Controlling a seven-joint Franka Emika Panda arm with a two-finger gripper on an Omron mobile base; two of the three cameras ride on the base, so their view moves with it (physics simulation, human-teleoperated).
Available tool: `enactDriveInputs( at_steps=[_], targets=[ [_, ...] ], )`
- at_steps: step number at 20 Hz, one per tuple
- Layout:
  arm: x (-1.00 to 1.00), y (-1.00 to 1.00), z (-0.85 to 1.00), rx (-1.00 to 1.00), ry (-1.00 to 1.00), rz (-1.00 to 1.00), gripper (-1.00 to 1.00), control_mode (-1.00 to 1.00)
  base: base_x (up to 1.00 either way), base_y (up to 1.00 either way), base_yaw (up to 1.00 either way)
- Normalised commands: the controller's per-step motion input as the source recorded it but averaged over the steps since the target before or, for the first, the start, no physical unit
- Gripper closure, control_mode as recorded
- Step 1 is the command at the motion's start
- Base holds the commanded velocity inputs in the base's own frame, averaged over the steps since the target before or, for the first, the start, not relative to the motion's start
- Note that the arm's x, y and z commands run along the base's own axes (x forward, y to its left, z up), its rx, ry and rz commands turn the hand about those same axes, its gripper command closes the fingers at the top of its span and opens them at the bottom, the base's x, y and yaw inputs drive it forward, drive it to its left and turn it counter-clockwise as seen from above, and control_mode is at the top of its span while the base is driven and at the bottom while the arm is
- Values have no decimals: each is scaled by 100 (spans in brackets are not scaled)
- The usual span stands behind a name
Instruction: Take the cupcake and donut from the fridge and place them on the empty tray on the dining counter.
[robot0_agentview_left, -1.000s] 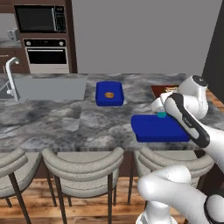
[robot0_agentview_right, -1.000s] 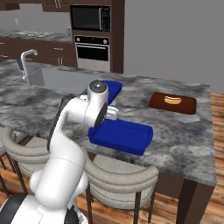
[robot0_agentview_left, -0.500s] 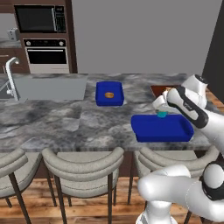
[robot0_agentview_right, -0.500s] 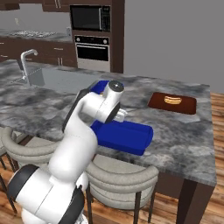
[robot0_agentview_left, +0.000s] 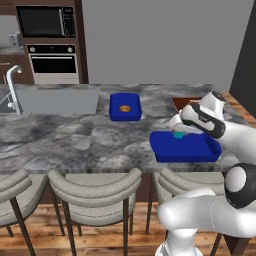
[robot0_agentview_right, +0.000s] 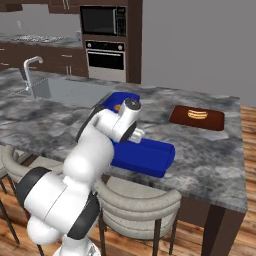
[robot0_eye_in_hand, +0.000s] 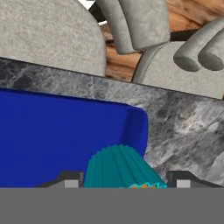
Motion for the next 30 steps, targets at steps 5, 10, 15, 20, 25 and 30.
enactDriveInputs(
  at_steps=[5, 10, 15, 20, 25, 30],
  targets=[
    [35, 1, -40, 0, 3, 0, 100, -100, 0, 0, 0],
    [34, 0, -39, 0, 0, 0, 100, -100, 0, 0, 0],
    [40, 0, -35, 0, 0, 0, 100, -100, 0, 0, 0],
    [36, 0, -32, 0, 1, 0, 100, -100, 0, 0, 0],
    [34, 0, -28, 0, 1, 0, 100, -100, 0, 0, 0],
    [32, 0, -25, 0, 2, 0, 100, -100, 0, 0, 0]
  ],
)
